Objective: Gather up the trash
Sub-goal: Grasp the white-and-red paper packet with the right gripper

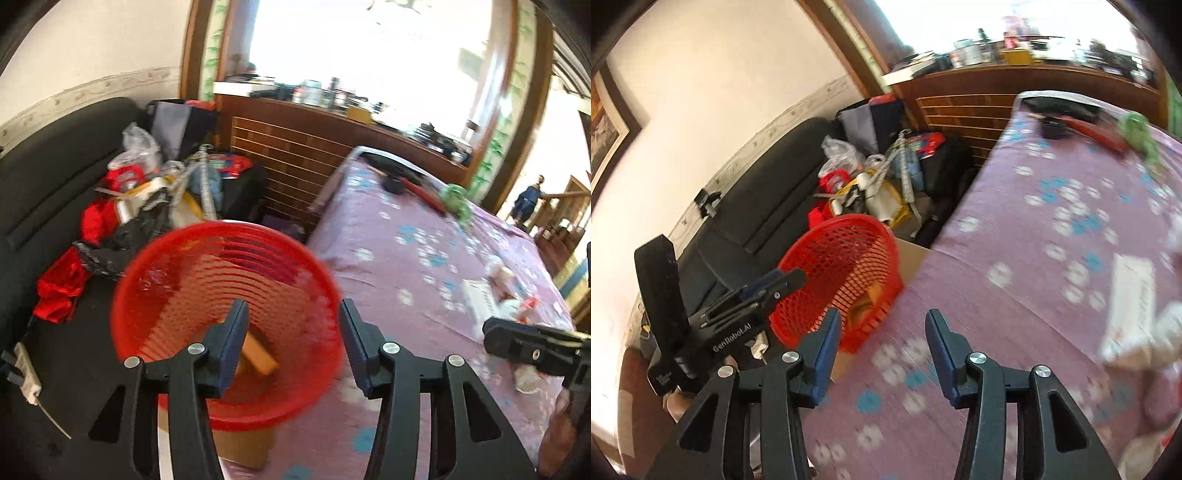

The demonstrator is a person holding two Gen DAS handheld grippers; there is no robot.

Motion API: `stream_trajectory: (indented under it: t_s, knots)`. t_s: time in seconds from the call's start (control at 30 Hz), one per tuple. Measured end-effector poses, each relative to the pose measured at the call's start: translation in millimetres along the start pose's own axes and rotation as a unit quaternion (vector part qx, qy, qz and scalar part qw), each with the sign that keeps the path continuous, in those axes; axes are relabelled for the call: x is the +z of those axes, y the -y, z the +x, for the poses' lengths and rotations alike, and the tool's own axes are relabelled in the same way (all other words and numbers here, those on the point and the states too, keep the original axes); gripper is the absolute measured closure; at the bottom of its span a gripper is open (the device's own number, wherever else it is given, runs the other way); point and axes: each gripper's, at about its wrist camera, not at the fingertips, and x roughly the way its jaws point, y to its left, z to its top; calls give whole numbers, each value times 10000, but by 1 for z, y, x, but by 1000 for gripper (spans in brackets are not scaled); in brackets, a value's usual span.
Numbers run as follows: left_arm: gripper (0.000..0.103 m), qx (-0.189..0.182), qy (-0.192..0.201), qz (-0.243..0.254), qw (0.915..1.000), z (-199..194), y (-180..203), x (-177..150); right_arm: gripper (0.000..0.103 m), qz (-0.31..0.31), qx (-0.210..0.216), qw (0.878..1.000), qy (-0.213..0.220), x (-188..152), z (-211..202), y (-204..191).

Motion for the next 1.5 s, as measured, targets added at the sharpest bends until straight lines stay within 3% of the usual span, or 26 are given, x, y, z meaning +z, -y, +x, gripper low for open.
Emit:
stream_trajectory:
  t_s: [0.2, 0.37, 0.57, 0.7, 0.8, 0.9, 1.03, 1.23, 1.37, 1.5]
  knots:
    - [48, -355, -157, 343, 9987, 6, 68, -15, 50, 380, -394, 9976, 432, -44, -68, 53]
    - [45, -641, -274, 1048, 9920, 17, 143, -31, 44, 738, -757, 9910, 821, -86, -128, 102]
    - [44, -870, -293, 2502, 9638, 34, 242, -54, 44, 1147, -896, 9841, 1017, -119, -170, 145]
    - [48, -537, -292, 3172, 9464, 54, 278, -62, 43, 1353, -890, 9798, 1177, -131, -190, 163]
    - [51, -411, -477, 3263, 9432, 73, 284, -60, 43, 1446, -843, 9783, 1222, -134, -192, 171]
    - [63, -391, -650, 3319, 9403, 89, 284, -60, 43, 1539, -754, 9776, 1226, -136, -192, 178]
    - [88, -357, -788, 3285, 9405, 108, 284, -58, 43, 1676, -664, 9762, 1207, -138, -190, 184]
    - [99, -368, -633, 2986, 9516, 118, 280, -55, 39, 1845, -671, 9733, 1186, -136, -185, 189]
    - [99, -489, -523, 2557, 9641, 112, 267, -46, 38, 1975, -690, 9712, 1137, -133, -176, 193]
    - [99, -637, -328, 2269, 9713, 93, 252, -42, 37, 2123, -779, 9676, 1120, -129, -169, 199]
